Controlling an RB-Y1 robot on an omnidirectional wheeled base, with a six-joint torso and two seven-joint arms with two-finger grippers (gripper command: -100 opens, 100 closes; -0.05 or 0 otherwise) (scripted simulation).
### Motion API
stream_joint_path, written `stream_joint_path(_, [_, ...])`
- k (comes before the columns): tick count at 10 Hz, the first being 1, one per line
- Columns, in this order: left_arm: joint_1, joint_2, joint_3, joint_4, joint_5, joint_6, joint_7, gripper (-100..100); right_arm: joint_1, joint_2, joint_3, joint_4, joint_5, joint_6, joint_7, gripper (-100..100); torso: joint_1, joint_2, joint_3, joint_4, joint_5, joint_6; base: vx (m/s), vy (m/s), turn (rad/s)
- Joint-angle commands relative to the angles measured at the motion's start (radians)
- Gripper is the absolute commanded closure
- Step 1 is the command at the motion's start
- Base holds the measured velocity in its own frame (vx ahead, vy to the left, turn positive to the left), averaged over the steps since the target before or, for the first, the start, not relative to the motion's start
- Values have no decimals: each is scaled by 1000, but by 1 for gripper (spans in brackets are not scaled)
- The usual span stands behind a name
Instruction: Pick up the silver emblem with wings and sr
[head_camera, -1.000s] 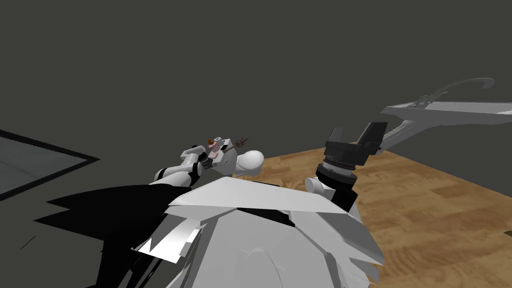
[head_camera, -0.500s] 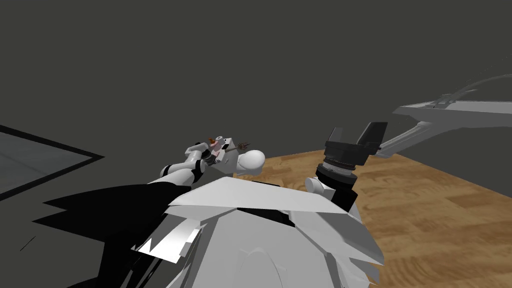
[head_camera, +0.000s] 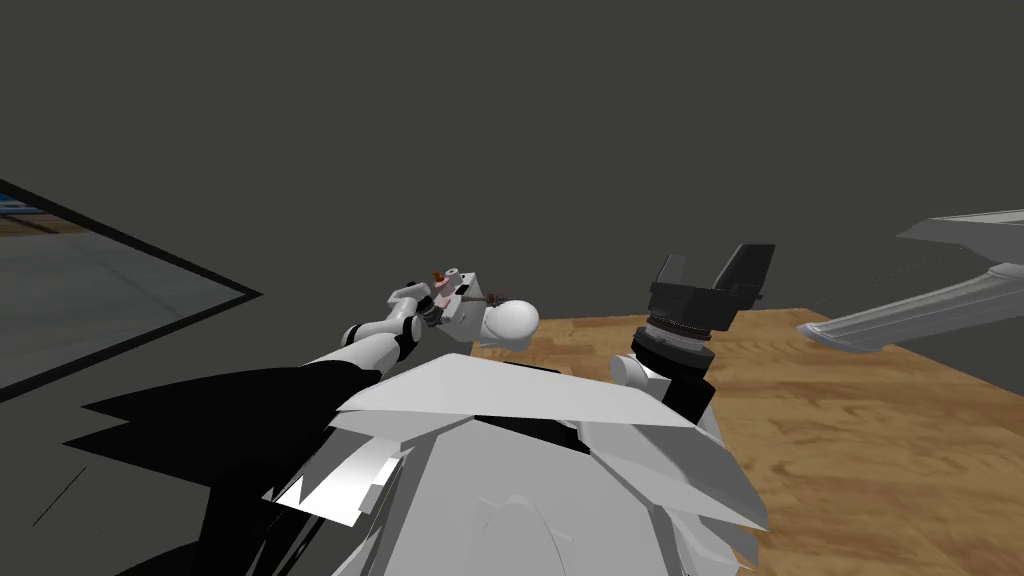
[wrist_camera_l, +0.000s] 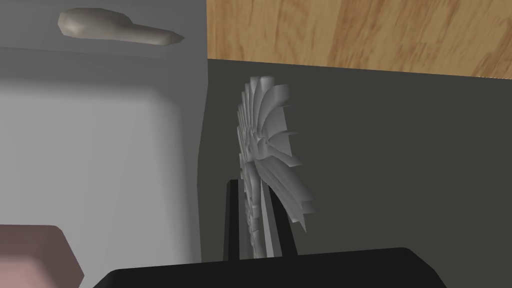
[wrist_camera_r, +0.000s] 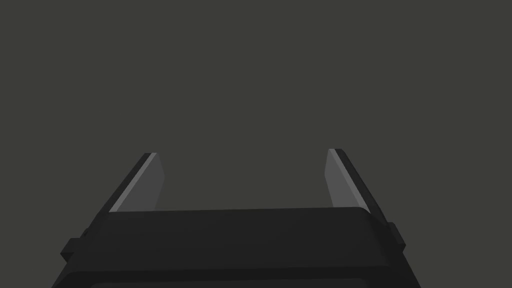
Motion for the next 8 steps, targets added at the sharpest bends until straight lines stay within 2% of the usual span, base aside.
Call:
stream_joint_path(1, [-35,2,-7,35,-5,-13,0,100,0,0,0,0,0,0,0,0,0,0,0,0,0,0,-11,4,-35])
stream_joint_path(2, [-70,-49,-53,54,-52,-13,-16,100,0,0,0,0,0,0,0,0,0,0,0,0,0,0,86,22,298])
stream_joint_path(3, [-103,-78,-56,54,-52,-13,-16,100,0,0,0,0,0,0,0,0,0,-4,-3,-2,1,-2,107,10,398])
stream_joint_path(4, [-129,-78,-56,54,-52,-13,-16,100,0,0,0,0,0,0,0,0,0,-7,-4,-2,1,-1,54,-7,392])
stream_joint_path(6, [-131,-78,-56,54,-52,-13,-16,100,0,0,0,0,0,0,0,0,0,-2,-2,-1,0,0,1,-9,66])
stream_joint_path(7, [-173,-128,-104,74,-98,-12,-32,100,0,0,0,0,0,0,0,0,0,0,-1,-1,0,0,73,12,336])
stream_joint_path(8, [-175,-158,-105,51,-98,-12,-32,100,0,0,0,0,0,0,0,0,0,-4,-3,-2,0,-2,100,0,447])
